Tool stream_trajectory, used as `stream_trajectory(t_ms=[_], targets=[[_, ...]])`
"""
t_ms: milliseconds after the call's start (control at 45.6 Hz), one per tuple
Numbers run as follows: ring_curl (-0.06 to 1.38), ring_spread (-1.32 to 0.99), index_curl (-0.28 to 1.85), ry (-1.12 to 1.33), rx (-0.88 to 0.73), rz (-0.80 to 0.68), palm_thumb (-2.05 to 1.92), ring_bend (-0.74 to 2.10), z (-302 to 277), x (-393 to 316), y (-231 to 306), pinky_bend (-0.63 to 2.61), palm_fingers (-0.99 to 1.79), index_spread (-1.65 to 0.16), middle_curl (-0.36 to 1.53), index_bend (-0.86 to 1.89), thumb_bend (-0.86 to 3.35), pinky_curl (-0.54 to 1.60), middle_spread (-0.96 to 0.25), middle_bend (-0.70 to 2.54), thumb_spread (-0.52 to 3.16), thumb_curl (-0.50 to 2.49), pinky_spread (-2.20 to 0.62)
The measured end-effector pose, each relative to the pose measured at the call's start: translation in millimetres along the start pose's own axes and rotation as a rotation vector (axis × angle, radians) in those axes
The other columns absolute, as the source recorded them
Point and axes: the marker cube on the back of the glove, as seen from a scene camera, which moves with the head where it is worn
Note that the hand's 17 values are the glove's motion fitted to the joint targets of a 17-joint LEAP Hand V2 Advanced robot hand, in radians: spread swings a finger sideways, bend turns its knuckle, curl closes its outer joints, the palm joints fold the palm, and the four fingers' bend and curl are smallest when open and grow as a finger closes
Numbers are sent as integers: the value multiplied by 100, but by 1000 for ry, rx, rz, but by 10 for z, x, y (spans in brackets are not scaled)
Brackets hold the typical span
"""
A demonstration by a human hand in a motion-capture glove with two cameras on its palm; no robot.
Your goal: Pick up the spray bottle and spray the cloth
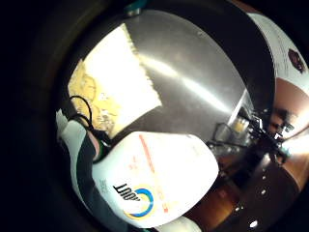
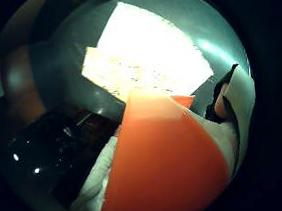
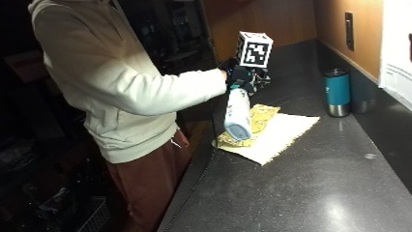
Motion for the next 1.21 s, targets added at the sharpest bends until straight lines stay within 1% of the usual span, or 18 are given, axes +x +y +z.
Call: stream_trajectory(t_ms=[197,351,483,548,592,636,724,790,855,921,965,1009,1075,1097,1206], targets=[[46,-16,55,-394,276,-162,97,67,-557,-415,48,34,139,-17,50,41,-4,37,-13,60,13,75,-20],[46,-16,55,-657,410,-303,97,68,-738,-810,-41,34,139,-17,50,41,-4,37,-13,60,13,75,-20],[46,-15,55,-891,523,-427,97,68,-756,-1442,-296,34,139,-17,50,41,-4,37,-13,60,13,75,-20],[46,-15,55,-1069,621,-439,97,68,-852,-1716,-455,34,139,-17,50,41,-4,37,-13,60,13,75,-20],[46,-15,55,-1148,638,-452,97,68,-832,-1867,-549,34,139,-17,50,41,-4,37,-13,60,13,75,-20],[46,-15,55,-1156,616,-464,97,68,-713,-2028,-681,34,139,-17,50,41,-4,37,-13,60,13,75,-20],[46,-15,55,-1158,655,-415,96,68,-606,-2457,-1158,34,139,-18,50,42,-4,37,-13,60,13,75,-20],[46,-15,55,-1146,621,-439,96,67,-526,-2644,-1315,34,138,-18,50,42,-4,37,-12,60,13,75,-19],[46,-15,55,-1134,644,-440,96,67,-436,-2859,-1539,34,138,-17,50,42,-4,37,-12,60,13,75,-19],[46,-15,55,-1105,591,-473,96,67,-222,-3105,-1687,34,138,-17,50,42,-4,37,-13,60,13,75,-19],[46,-15,55,-1080,579,-467,96,67,-88,-3167,-1797,34,138,-18,50,42,-4,37,-12,60,13,75,-19],[46,-15,55,-1080,627,-423,96,68,-20,-3168,-1962,34,138,-18,50,42,-4,37,-12,60,13,75,-19],[46,-15,55,-1131,764,-307,96,68,-49,-3108,-2223,34,138,-17,50,41,-4,38,-12,59,13,75,-19],[46,-15,55,-1135,777,-283,96,68,-24,-3101,-2274,34,138,-17,50,41,-3,38,-12,59,13,75,-19],[46,-14,55,-1080,653,-303,97,68,318,-3175,-2309,34,138,-17,50,40,-3,37,-12,60,14,75,-19]])
